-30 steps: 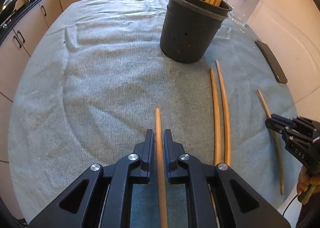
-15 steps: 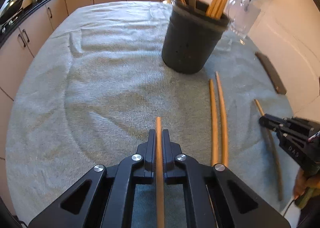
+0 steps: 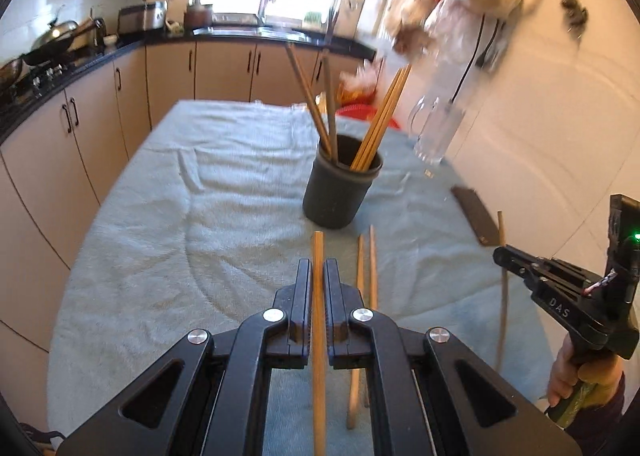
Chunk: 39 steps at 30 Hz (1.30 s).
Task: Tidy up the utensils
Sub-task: 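Lift both held chopsticks upright and carry them toward the black cup, then lower both chopsticks into the black cup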
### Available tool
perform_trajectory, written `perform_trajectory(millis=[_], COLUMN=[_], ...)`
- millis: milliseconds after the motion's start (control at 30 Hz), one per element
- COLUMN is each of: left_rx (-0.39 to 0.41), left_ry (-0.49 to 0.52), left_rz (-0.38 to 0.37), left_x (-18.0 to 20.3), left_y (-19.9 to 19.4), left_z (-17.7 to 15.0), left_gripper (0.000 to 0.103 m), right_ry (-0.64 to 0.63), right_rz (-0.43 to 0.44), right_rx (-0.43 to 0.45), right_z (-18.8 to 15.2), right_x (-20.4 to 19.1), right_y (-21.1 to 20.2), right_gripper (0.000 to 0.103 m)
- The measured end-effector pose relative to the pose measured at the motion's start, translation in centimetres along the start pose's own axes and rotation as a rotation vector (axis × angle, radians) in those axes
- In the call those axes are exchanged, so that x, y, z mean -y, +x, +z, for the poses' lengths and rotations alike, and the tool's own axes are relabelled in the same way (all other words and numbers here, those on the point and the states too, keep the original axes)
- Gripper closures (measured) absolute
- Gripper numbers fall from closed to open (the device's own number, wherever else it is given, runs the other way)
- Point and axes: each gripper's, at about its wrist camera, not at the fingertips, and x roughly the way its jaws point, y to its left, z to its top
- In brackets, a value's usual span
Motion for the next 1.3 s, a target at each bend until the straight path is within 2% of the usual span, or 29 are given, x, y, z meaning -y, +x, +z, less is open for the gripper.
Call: perform_trajectory(millis=[167,567,867,1300], left_rx=[0.079,0.153,0.184,0.228], left_ry=[0.009,0.061,0.031,0.022], left_rz=[0.026,0.034,0.003,-0.071], left_x=[1.0,2.3,1.9,1.9], left_y=[-2.9,-5.7,-6.7,-7.5], left_z=[-0.5,-0.7,0.4,4.1], left_gripper=[0.098,0.098,0.098,0.098], right_ry=[0.003,-0.022,-0.031,-0.023], right_rz=[0.041,0.079,0.101,0.115], right_rx=[0.049,0.096,0.11,0.117], right_z=[0.1,-0.4,0.2,2.0], right_x=[-0.5,-1.7,-2.2,-2.1], right_y=[-1.8,-3.6,-4.3,-3.1], right_gripper=[0.097,0.097,0.097,0.097])
